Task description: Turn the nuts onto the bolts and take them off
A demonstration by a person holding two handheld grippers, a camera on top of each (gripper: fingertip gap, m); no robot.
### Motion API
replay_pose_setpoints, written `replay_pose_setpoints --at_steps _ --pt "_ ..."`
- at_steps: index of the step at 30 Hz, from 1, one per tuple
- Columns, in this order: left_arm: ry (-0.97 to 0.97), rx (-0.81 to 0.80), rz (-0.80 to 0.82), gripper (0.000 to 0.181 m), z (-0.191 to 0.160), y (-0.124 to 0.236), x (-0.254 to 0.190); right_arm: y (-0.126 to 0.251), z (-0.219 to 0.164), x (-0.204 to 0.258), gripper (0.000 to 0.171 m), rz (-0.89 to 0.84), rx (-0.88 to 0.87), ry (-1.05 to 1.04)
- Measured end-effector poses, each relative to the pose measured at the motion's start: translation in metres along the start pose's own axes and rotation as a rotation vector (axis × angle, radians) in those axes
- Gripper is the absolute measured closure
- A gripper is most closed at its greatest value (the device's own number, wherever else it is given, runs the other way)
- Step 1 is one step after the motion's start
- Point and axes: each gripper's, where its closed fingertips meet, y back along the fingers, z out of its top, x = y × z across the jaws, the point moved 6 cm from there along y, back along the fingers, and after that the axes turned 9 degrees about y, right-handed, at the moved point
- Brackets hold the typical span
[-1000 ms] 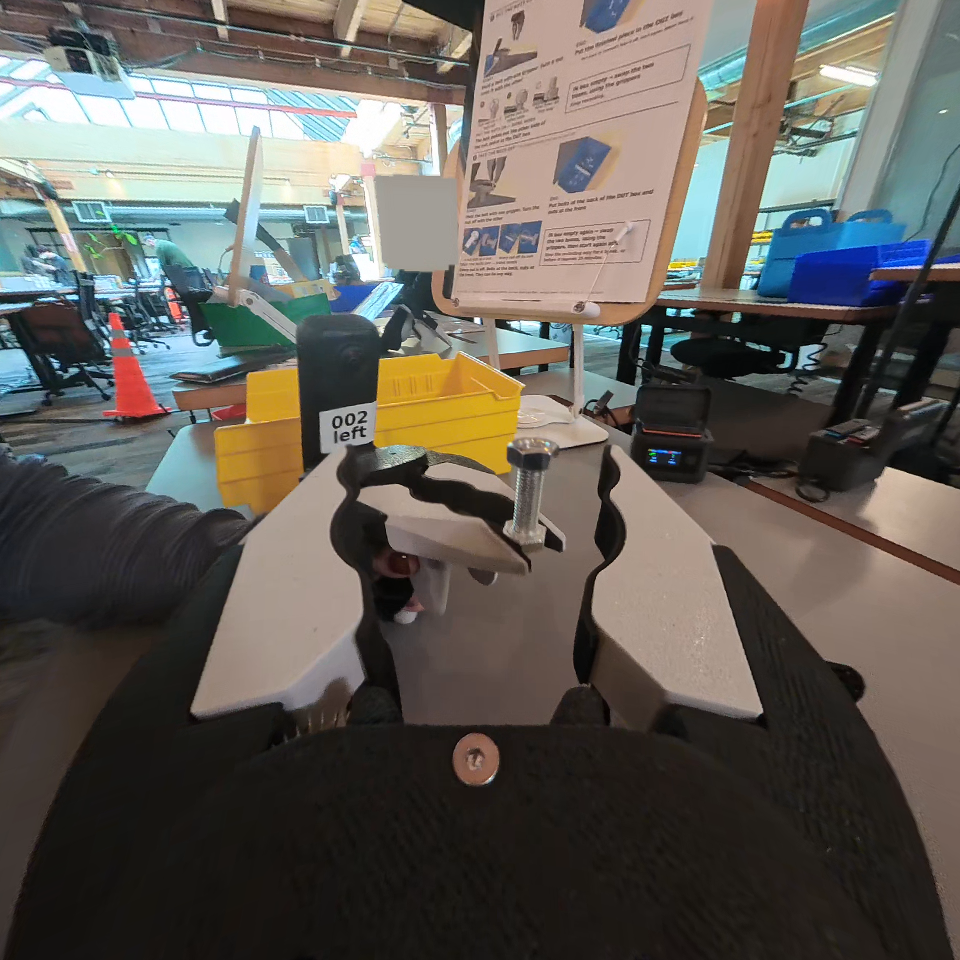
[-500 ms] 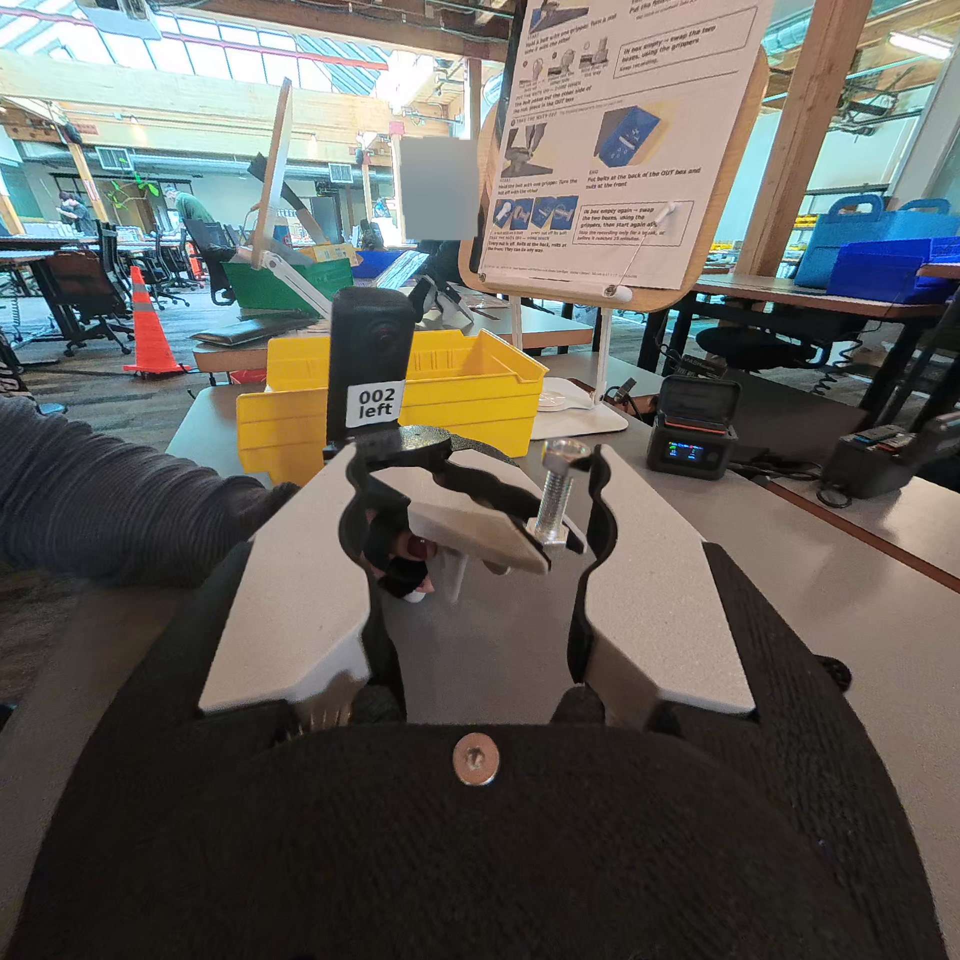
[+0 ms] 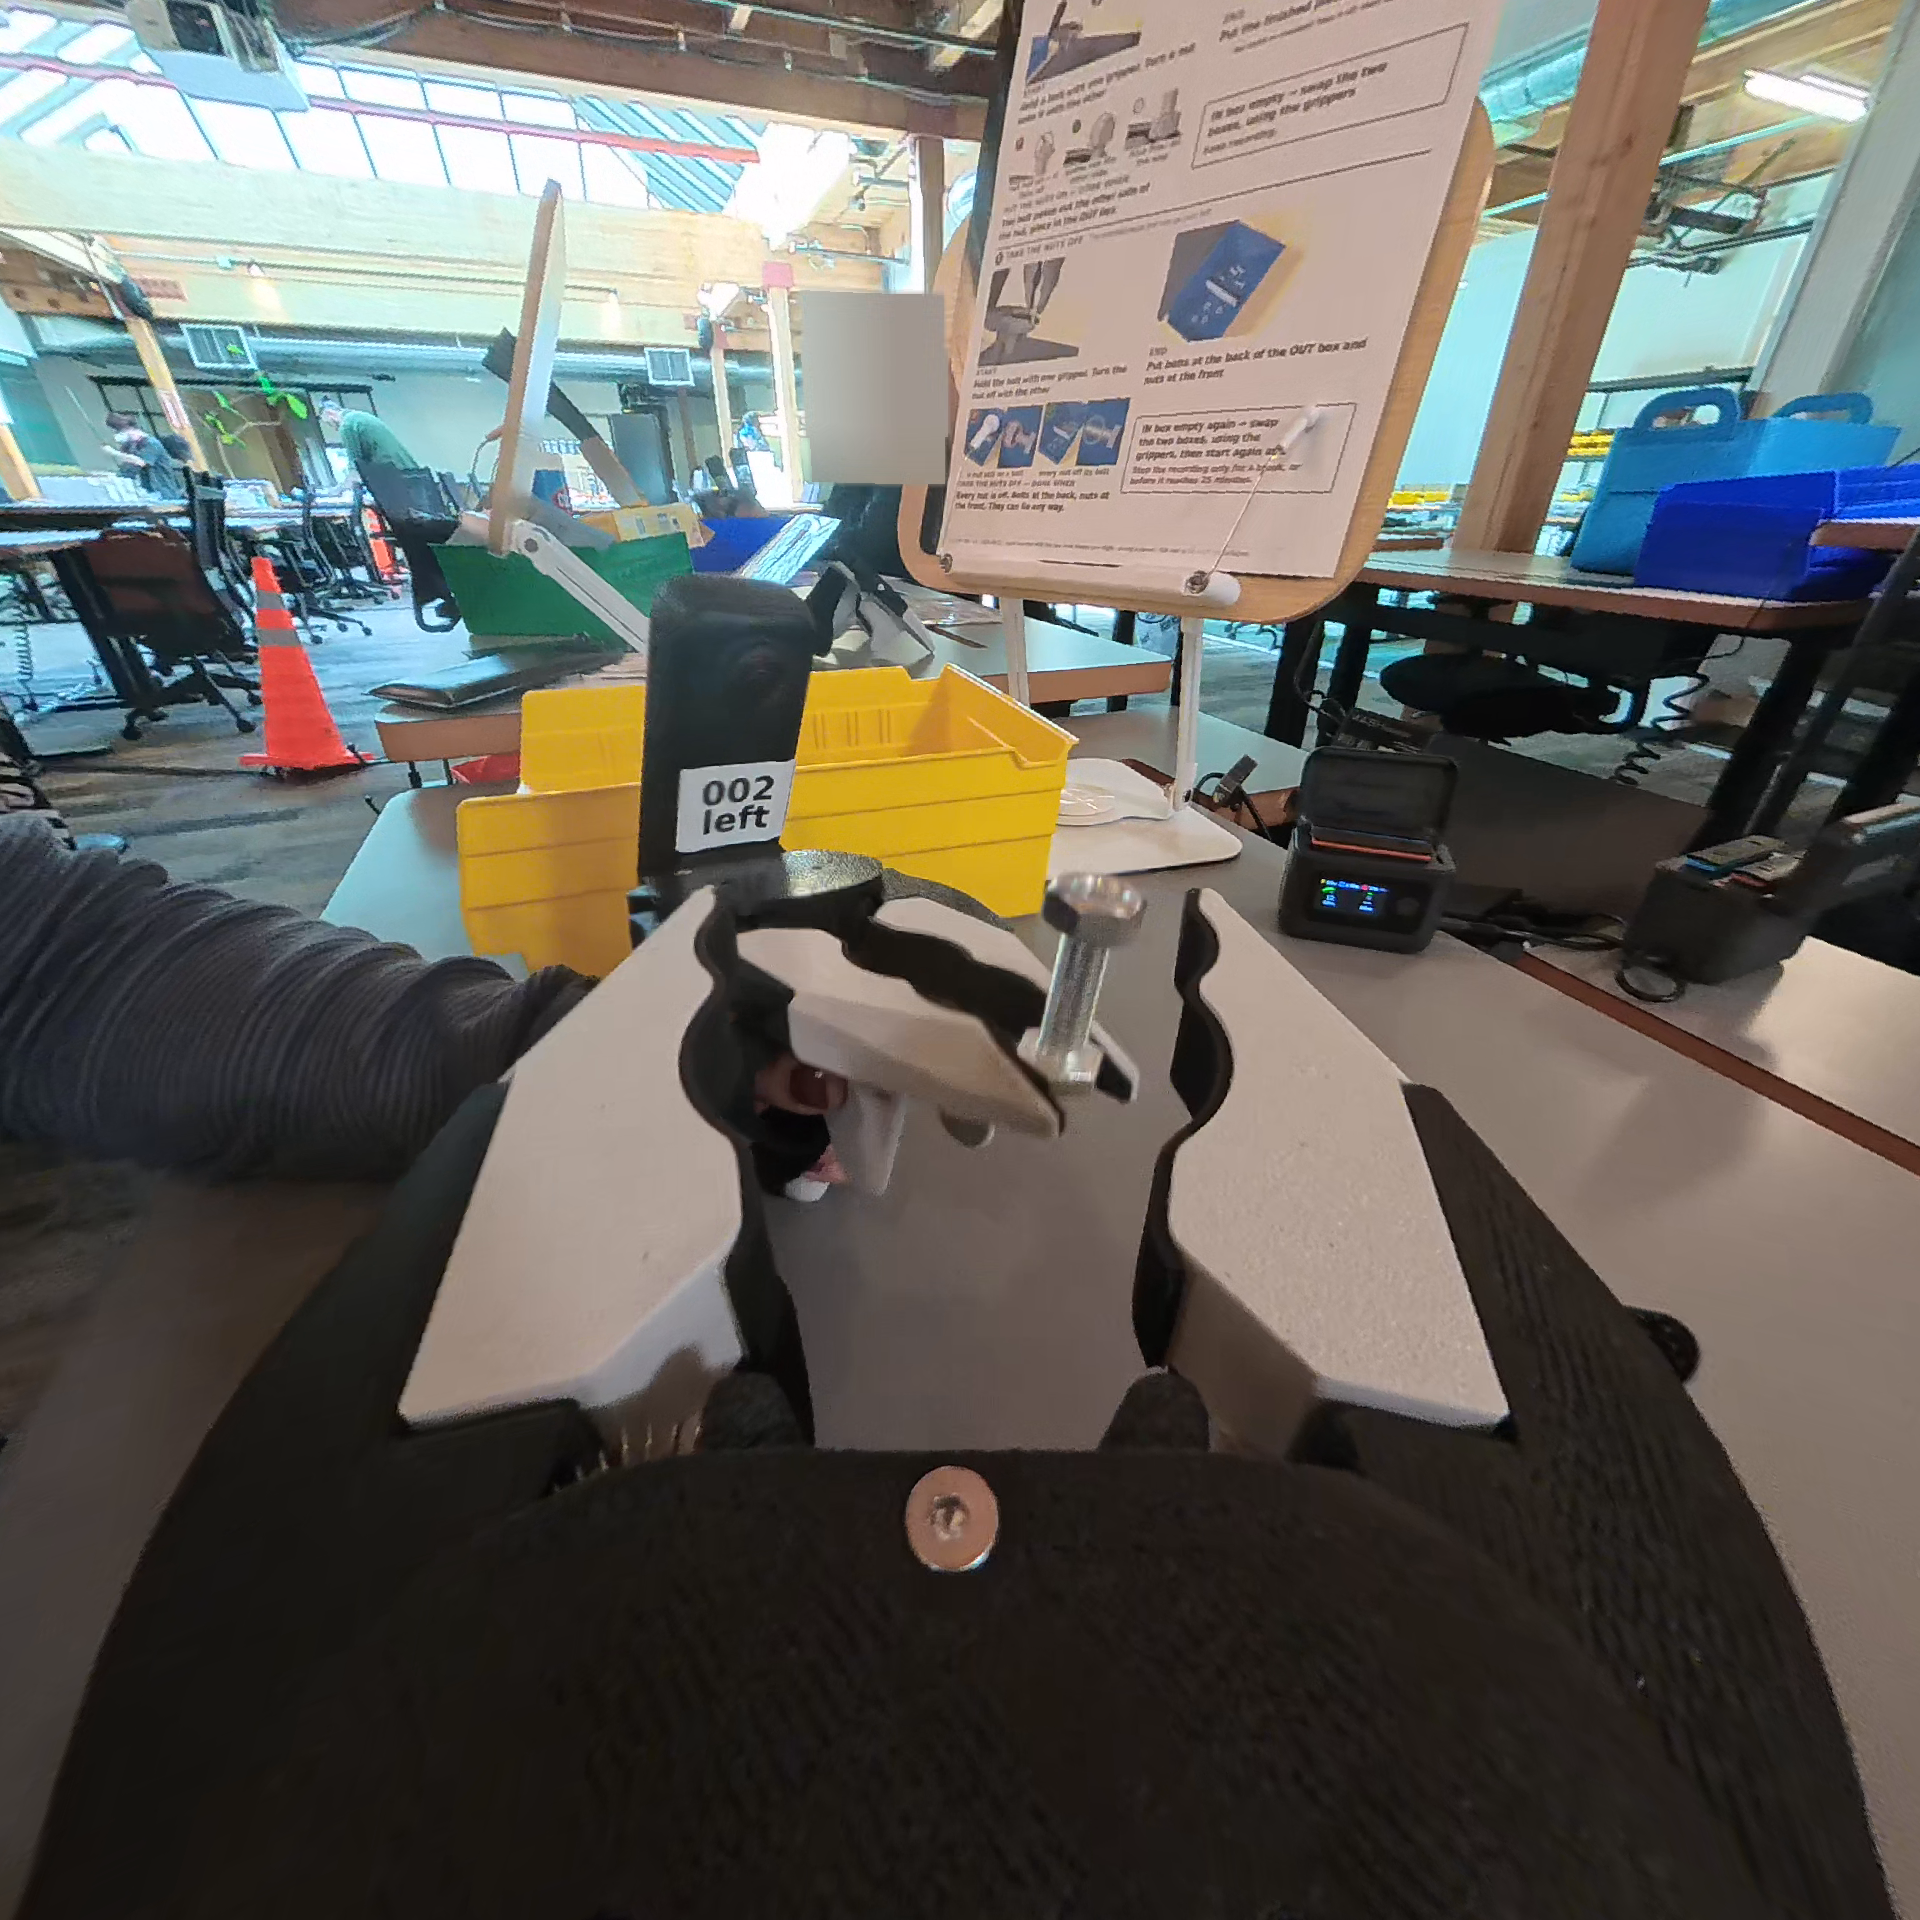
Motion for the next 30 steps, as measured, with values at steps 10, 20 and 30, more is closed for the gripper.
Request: replay_pose_setpoints --at_steps 10,20,30 --pt "0.008 0.002 0.044 0.166 0.000 0.002 0.003 0.004 -0.001 0.000 0.091 0.022 0.003 -0.011" --pt "0.051 -0.009 0.036 0.166 0.001 0.004 0.004 0.002 -0.003 0.002 0.094 0.033 0.009 0.012" --pt "-0.014 0.069 -0.055 0.166 -0.007 -0.004 -0.012 0.000 -0.005 0.008 0.098 0.089 0.008 -0.010"
